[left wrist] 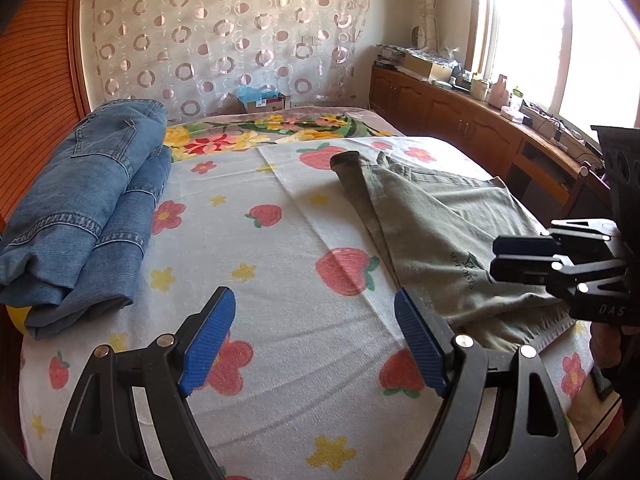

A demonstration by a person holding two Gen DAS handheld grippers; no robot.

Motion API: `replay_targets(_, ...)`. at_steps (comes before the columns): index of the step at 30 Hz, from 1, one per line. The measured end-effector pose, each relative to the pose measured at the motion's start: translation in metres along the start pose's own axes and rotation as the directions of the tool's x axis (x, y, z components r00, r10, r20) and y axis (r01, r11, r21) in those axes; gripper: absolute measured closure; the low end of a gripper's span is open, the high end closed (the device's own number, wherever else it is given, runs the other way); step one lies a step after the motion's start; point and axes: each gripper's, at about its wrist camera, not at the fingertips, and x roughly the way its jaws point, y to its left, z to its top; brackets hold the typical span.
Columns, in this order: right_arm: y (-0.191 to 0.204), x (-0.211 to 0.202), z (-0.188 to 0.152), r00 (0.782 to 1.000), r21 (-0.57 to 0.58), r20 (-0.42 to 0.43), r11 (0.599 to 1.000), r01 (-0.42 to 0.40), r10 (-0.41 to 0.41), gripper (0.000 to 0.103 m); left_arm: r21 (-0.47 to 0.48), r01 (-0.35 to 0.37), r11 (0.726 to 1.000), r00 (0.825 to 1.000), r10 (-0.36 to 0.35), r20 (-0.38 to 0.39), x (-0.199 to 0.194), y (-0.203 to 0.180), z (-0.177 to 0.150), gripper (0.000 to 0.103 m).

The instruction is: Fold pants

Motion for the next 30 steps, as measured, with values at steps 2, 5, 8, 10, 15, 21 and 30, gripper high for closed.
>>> replay_targets(2,0.004,0.004,0.003,1.000,-0.003,-0.008,1.000,0.007,-0.007,0.071,0.000,-0.001,1.000,1.000,0.001,0.001,0.000,0.001,0.000,0.020)
replay_targets(5,0.014,0.007,0.005,1.000,-0.015,-0.022,1.000,-0.004,0.004,0.070,-0.001,-0.007,1.000,1.000,0.007,0.002,-0.001,0.004,-0.001,0.020)
replay_targets(8,0.022,0.012,0.005,0.999,-0.033,-0.032,0.999,-0.036,0.035,0.070,-0.004,-0.013,1.000,1.000,0.013,0.001,-0.003,0.008,-0.003,0.020)
replay_targets(10,0.029,0.019,0.006,0.998,-0.047,-0.042,0.997,-0.054,0.052,0.070,-0.008,-0.015,1.000,1.000,0.015,0.001,-0.004,0.011,-0.004,0.020)
replay_targets(15,0.039,0.031,0.004,0.995,-0.098,-0.075,0.993,-0.071,0.064,0.070,-0.025,-0.024,0.999,1.000,0.024,0.002,-0.007,0.020,-0.008,0.020)
replay_targets(21,0.044,0.039,0.002,0.994,-0.122,-0.105,0.991,-0.053,0.040,0.070,-0.029,-0.026,0.999,1.000,0.026,-0.002,-0.006,0.023,-0.010,0.020)
replay_targets(30,0.043,0.038,0.007,0.996,-0.143,-0.088,0.990,0.001,-0.013,0.100,-0.013,-0.010,1.000,1.000,0.010,-0.014,-0.003,0.015,-0.012,0.020)
